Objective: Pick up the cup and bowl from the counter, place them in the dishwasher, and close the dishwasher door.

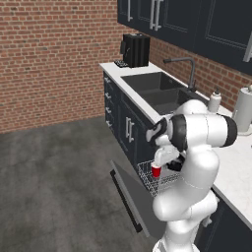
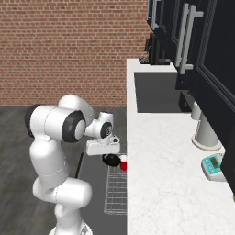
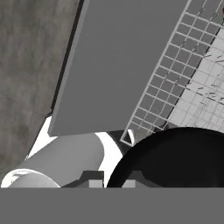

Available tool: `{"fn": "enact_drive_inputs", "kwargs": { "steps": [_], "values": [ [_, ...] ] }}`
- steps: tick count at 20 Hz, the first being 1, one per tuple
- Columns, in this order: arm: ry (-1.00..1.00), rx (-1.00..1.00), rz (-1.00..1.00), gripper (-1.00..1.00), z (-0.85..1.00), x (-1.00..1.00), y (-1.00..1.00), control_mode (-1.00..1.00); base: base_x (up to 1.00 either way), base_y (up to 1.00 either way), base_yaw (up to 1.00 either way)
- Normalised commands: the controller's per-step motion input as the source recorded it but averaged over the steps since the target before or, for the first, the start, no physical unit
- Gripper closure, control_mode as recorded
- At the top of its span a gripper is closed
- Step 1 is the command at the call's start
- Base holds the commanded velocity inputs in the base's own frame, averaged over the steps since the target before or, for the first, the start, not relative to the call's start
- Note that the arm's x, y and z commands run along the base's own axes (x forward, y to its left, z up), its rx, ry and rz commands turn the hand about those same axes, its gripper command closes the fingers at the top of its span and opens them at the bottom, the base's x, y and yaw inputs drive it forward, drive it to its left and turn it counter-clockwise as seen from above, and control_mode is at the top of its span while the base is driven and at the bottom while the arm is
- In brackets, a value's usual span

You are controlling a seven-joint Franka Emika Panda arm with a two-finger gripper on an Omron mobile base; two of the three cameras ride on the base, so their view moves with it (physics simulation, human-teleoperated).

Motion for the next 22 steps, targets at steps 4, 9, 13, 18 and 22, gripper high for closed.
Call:
{"fn": "enact_drive_inputs", "kwargs": {
  "steps": [4,9,13,18,22],
  "values": [
    [0.05,0.01,0.00,1.00,-0.65,-0.09,0.27,-1.00,0.00,0.00,0.00],
    [-0.04,-0.02,0.00,1.00,-0.42,-0.03,0.21,-1.00,0.00,0.00,0.00],
    [0.00,-0.07,-0.01,1.00,-0.33,0.00,0.00,-1.00,0.00,0.00,0.00],
    [0.00,-0.02,0.00,1.00,-0.19,0.00,-0.14,-1.00,0.00,0.00,0.00],
    [0.00,-0.05,0.00,1.00,-0.25,0.00,-0.05,-1.00,0.00,0.00,0.00]
  ]
}}
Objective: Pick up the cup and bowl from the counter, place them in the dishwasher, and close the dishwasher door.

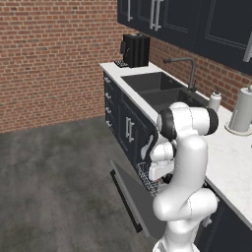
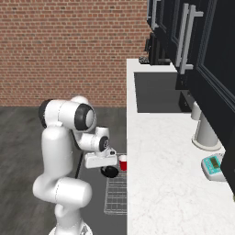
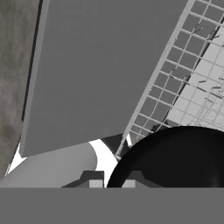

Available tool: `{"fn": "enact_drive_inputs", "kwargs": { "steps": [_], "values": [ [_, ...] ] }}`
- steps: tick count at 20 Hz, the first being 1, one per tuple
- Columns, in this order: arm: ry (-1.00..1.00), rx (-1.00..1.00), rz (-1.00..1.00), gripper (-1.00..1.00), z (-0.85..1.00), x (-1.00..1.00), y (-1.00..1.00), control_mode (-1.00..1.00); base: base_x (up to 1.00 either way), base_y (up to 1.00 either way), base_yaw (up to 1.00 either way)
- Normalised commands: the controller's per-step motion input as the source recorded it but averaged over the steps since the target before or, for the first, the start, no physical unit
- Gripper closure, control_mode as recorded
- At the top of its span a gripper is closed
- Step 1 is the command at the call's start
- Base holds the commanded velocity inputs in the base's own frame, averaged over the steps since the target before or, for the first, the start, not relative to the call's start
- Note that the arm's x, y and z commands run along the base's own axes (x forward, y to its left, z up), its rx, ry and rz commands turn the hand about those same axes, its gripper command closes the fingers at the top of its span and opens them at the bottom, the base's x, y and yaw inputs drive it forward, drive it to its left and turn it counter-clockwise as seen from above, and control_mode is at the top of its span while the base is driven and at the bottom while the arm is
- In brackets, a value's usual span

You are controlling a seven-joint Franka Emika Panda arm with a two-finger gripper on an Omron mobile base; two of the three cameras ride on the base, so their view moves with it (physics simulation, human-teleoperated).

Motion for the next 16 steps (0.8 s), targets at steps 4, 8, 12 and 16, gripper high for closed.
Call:
{"fn": "enact_drive_inputs", "kwargs": {
  "steps": [4,8,12,16],
  "values": [
    [0.00,-0.05,0.00,1.00,-0.37,0.12,-0.14,-1.00,0.00,0.00,0.00],
    [0.00,-0.03,0.00,1.00,-0.43,0.25,-0.15,-1.00,0.00,0.00,0.00],
    [0.00,0.00,0.00,1.00,-0.30,0.09,-0.26,-1.00,0.00,0.00,0.00],
    [-0.01,0.00,0.00,1.00,-0.13,0.01,-0.48,-1.00,0.00,0.00,0.00]
  ]
}}
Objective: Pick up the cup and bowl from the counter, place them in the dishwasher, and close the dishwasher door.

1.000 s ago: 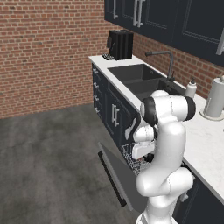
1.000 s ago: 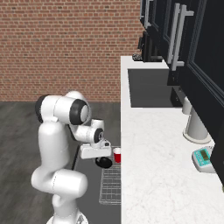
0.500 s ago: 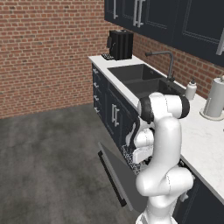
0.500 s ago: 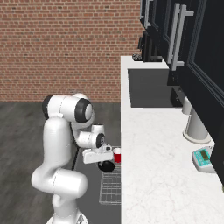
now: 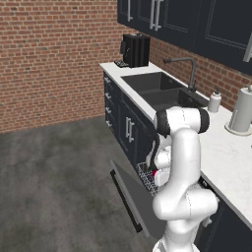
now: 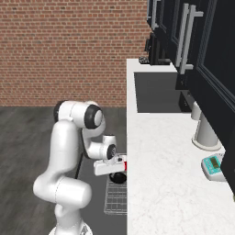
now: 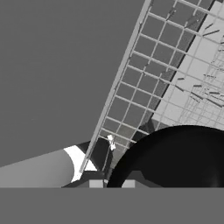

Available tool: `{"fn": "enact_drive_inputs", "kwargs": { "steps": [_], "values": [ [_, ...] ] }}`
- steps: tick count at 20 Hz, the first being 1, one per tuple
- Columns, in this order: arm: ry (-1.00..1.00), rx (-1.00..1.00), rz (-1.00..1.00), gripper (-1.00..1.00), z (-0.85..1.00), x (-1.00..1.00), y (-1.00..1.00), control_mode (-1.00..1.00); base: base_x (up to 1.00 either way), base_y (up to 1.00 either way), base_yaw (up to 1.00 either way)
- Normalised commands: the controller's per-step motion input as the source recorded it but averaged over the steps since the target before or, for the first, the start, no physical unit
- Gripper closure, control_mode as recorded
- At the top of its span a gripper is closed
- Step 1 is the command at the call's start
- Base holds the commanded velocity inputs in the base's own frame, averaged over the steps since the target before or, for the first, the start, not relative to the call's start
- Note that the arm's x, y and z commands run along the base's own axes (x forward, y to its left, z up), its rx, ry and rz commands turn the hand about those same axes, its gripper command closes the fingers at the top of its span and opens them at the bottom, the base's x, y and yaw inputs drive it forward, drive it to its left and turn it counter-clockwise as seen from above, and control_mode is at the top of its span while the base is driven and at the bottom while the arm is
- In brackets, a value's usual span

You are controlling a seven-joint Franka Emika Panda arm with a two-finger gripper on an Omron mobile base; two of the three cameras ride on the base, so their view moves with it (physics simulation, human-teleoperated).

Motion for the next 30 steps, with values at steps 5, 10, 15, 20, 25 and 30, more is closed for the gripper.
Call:
{"fn": "enact_drive_inputs", "kwargs": {
  "steps": [5,10,15,20,25,30],
  "values": [
    [0.00,0.00,0.00,1.00,-0.26,0.10,-0.24,-1.00,0.00,0.00,0.00],
    [0.00,-0.03,0.00,1.00,-0.50,0.15,-0.01,-1.00,0.00,0.00,0.00],
    [0.00,-0.03,0.00,1.00,-0.50,0.04,0.00,-1.00,0.00,0.00,0.00],
    [0.00,-0.02,0.00,1.00,-0.44,0.00,0.00,-1.00,0.00,0.00,0.00],
    [0.00,-0.02,0.00,1.00,-0.42,0.00,0.00,-1.00,0.00,0.00,0.00],
    [0.00,-0.01,0.00,1.00,-0.41,0.00,0.00,-1.00,0.00,0.00,0.00]
  ]
}}
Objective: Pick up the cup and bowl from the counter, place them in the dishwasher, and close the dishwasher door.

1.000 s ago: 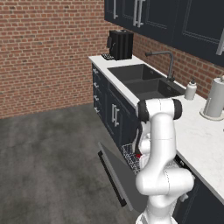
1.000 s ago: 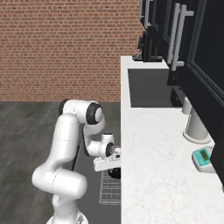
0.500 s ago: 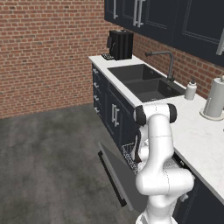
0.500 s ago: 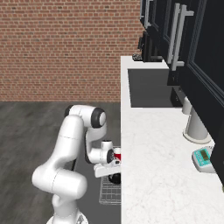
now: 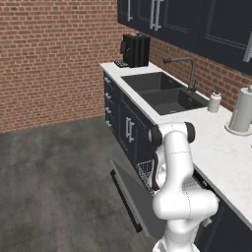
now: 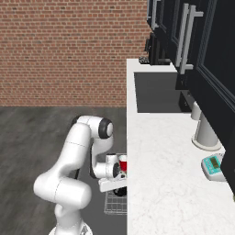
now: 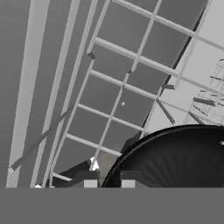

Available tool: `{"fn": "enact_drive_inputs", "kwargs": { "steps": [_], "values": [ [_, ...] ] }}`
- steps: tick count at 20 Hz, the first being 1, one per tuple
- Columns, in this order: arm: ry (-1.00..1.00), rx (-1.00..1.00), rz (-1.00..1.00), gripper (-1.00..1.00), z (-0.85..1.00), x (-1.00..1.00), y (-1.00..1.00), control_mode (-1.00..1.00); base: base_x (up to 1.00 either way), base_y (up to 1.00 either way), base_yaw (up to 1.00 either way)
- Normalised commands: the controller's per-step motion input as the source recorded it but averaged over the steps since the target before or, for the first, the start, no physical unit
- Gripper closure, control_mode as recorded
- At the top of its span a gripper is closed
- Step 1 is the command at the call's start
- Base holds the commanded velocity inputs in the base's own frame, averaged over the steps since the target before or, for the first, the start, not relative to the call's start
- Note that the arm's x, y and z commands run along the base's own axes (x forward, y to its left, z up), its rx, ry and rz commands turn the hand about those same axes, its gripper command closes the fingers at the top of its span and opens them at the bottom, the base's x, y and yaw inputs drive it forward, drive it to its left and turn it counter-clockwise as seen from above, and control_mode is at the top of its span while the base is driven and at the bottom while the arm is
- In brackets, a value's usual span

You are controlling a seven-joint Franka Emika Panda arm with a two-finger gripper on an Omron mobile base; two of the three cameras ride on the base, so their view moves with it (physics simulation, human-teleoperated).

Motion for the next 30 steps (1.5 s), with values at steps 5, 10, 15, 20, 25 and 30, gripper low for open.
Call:
{"fn": "enact_drive_inputs", "kwargs": {
  "steps": [5,10,15,20,25,30],
  "values": [
    [0.00,0.00,0.00,1.00,-0.40,0.00,0.00,-1.00,0.00,0.00,0.00],
    [0.00,0.00,0.00,-1.00,-0.12,-0.01,0.05,-1.00,0.00,0.00,0.00],
    [0.00,-0.01,0.00,-1.00,0.18,-0.35,0.41,-1.00,0.00,0.00,0.00],
    [-0.04,-0.06,0.00,-1.00,0.51,-0.34,0.49,-1.00,0.00,0.00,0.00],
    [-0.02,-0.08,0.00,-1.00,0.90,-0.26,0.38,-1.00,0.00,0.00,0.00],
    [0.00,-0.06,0.00,-1.00,0.95,-0.23,0.34,-1.00,0.00,0.00,0.00]
  ]
}}
